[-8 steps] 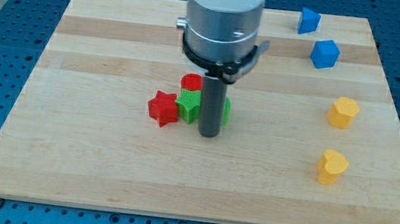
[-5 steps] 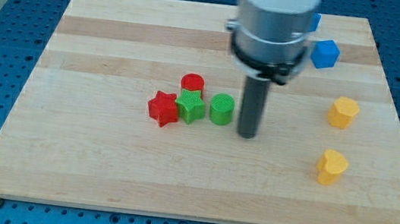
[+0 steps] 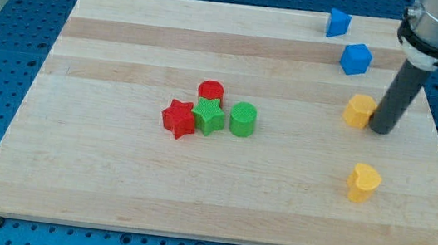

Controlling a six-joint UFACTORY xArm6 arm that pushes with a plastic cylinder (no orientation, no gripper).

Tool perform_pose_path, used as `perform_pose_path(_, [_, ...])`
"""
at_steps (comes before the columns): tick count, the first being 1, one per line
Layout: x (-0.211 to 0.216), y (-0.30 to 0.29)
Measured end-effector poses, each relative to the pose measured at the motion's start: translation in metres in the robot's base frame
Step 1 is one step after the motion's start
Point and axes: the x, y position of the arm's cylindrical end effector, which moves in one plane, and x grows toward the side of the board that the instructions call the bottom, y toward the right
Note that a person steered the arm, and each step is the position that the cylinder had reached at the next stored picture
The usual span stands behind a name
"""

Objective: Push the yellow hexagon diagonally to red circle

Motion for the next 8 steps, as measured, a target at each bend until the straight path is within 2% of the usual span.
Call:
perform_pose_path(2, [-0.047, -0.059])
perform_pose_path(3, [-0.064, -0.098])
perform_pose_path(4, [-0.069, -0.108])
perform_pose_path(7, [-0.09, 0.029])
perform_pose_path(8, [-0.12, 0.051])
